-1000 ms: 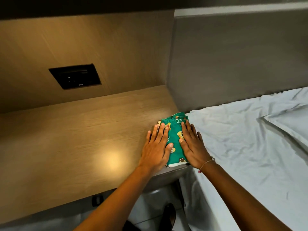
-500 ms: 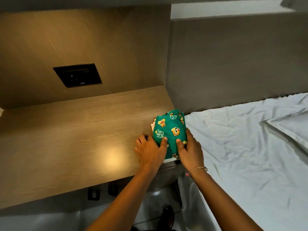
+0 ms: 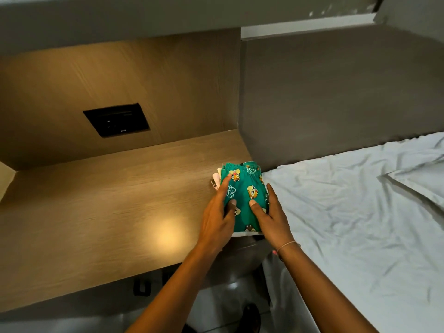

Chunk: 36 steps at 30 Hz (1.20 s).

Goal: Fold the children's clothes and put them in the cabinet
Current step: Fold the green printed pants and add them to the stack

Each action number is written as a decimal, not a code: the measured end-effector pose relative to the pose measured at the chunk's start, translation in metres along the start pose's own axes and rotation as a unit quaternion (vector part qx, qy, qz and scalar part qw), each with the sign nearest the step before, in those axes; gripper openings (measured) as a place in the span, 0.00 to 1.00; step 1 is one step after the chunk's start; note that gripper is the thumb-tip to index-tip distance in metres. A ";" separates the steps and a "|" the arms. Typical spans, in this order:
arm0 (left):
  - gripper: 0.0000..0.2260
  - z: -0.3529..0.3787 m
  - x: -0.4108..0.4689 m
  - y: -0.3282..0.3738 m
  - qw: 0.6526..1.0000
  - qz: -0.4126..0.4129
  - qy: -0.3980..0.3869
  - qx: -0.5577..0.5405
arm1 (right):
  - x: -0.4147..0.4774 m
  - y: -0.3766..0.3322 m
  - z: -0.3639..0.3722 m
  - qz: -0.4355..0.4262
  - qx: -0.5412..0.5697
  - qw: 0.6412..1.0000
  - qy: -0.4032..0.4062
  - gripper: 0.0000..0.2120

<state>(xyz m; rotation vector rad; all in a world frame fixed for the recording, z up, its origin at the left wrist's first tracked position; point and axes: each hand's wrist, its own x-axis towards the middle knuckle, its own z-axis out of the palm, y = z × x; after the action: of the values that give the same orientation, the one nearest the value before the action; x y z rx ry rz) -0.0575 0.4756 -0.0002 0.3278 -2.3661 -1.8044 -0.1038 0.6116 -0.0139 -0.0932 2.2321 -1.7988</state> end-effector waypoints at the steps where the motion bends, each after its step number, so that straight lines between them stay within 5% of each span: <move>1: 0.25 -0.005 -0.002 0.001 0.999 0.005 0.002 -0.037 | -0.002 -0.003 0.003 0.015 0.041 0.999 -0.011 0.19; 4: 0.24 -0.019 -0.007 0.008 0.993 0.019 -0.006 -0.113 | -0.004 -0.008 0.009 0.047 0.120 0.990 -0.054 0.16; 8: 0.25 -0.042 -0.013 0.011 0.991 0.028 0.002 -0.128 | -0.005 -0.016 0.025 0.141 0.231 0.946 -0.181 0.25; 11: 0.25 -0.066 -0.024 -0.002 0.994 0.008 0.031 -0.103 | -0.005 -0.021 0.049 0.129 0.248 0.946 -0.164 0.31; 13: 0.25 -0.084 -0.036 -0.015 0.996 -0.011 0.054 -0.071 | -0.007 -0.022 0.071 0.090 0.198 0.967 -0.132 0.39; 16: 0.25 -0.114 -0.054 -0.035 0.995 -0.036 0.090 -0.036 | -0.021 -0.025 0.110 0.006 0.088 0.982 -0.168 0.37; 23: 0.24 -0.170 -0.084 -0.076 0.991 -0.103 0.084 -0.008 | -0.041 -0.013 0.177 -0.107 -0.227 0.944 -0.215 0.26; 25: 0.24 -0.177 -0.083 -0.080 0.992 -0.104 0.069 -0.023 | -0.042 -0.015 0.184 -0.112 -0.238 0.943 -0.203 0.24; 31: 0.23 -0.179 -0.095 -0.040 0.999 -0.043 0.030 0.001 | -0.075 -0.039 0.165 -0.123 -0.128 0.972 -0.152 0.23; 36: 0.24 -0.181 -0.125 0.051 0.986 0.162 0.018 0.039 | -0.135 -0.119 0.106 -0.243 -0.086 0.964 -0.071 0.25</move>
<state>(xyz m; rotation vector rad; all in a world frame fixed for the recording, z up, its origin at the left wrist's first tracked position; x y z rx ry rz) 0.1036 0.3530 0.0994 -0.0189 -2.3073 -1.5489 0.0385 0.5140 0.1039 -0.8437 2.3973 -1.7328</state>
